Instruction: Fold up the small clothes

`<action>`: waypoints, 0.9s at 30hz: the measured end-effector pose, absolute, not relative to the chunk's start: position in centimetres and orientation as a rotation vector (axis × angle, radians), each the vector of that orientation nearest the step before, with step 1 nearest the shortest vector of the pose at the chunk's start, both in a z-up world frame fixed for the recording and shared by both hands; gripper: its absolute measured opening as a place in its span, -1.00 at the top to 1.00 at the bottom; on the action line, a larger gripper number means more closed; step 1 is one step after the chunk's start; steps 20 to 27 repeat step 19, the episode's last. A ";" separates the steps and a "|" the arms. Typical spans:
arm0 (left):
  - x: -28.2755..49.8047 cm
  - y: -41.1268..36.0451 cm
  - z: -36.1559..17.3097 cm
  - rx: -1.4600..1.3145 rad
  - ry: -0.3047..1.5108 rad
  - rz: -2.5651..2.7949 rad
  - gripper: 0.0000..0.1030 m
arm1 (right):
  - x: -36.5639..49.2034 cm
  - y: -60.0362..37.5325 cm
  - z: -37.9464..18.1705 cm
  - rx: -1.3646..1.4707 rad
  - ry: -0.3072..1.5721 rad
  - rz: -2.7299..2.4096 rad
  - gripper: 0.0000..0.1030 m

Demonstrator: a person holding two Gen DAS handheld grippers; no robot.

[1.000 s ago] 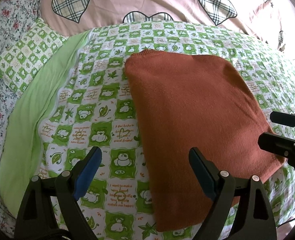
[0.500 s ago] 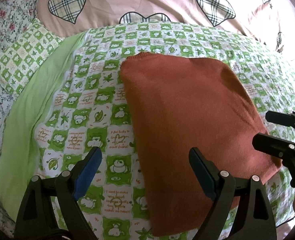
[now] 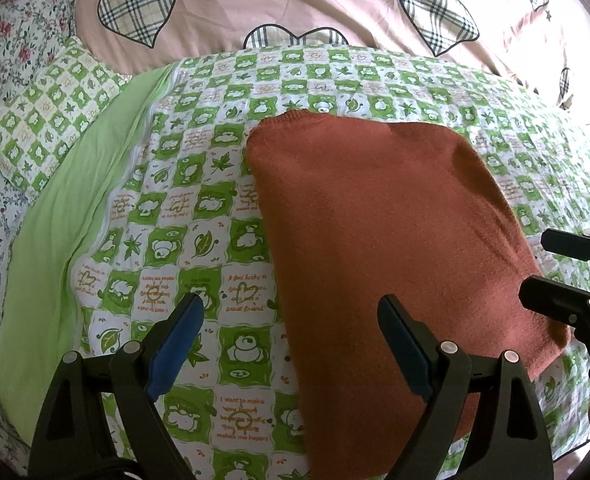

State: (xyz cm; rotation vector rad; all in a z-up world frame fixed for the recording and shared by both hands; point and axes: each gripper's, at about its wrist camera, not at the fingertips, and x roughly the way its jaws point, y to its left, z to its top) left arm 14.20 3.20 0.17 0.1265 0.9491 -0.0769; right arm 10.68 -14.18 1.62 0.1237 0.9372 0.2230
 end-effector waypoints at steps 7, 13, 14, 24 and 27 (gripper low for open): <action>14.2 3.2 0.3 0.127 0.948 -0.065 -0.73 | 10.6 -14.3 1.4 0.125 0.938 0.220 -0.75; 14.1 3.1 0.4 0.127 0.941 -0.058 -0.73 | 10.8 -14.5 1.3 0.121 0.944 0.218 -0.75; 14.0 3.0 0.5 0.127 0.940 -0.056 -0.73 | 10.9 -14.5 1.3 0.118 0.945 0.217 -0.75; 13.8 2.8 0.7 0.124 0.932 -0.058 -0.73 | 10.9 -14.6 1.5 0.128 0.942 0.218 -0.75; 13.8 2.8 0.7 0.124 0.932 -0.058 -0.73 | 10.9 -14.6 1.5 0.128 0.942 0.218 -0.75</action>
